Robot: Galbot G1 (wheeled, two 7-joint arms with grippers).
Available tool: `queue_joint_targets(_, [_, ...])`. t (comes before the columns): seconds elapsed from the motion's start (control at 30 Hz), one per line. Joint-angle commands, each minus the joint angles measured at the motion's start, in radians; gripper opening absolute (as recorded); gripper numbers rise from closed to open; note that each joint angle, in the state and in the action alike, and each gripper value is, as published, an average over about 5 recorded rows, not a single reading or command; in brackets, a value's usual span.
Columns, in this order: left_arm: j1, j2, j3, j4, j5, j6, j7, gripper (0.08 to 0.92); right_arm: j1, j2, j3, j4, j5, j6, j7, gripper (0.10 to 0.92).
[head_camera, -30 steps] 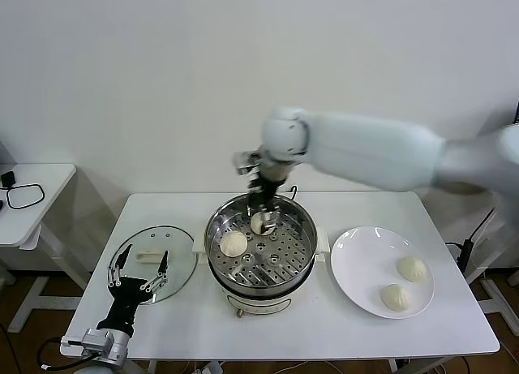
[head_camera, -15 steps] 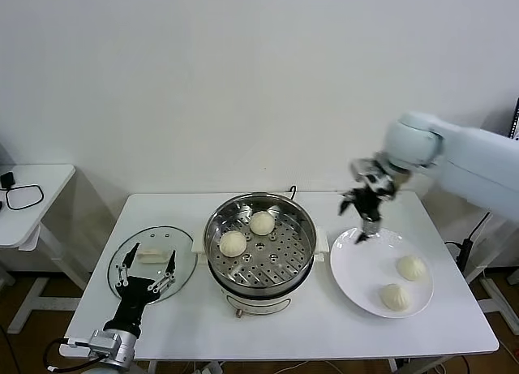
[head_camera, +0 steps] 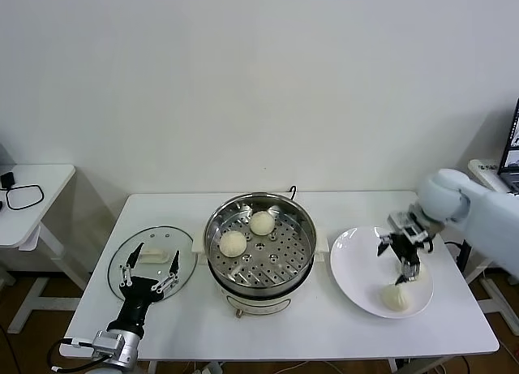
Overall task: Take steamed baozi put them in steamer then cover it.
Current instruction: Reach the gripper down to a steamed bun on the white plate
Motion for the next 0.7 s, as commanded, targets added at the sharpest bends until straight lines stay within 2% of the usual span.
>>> queue_joint_targets(0.03, [0.000,0.000,0.005,0.002,0.002,0.000,0.000,0.823,-0.227,-0.034,0.178,-0.028,-0.105,0.034,-0.005,0.823])
queue_joint_targets(0.7, [-0.003,0.000,0.009,0.011,0.009,-0.002,-0.002,0.823,-0.300,0.017,0.229,-0.067,-0.132,0.034,0.034,0.823])
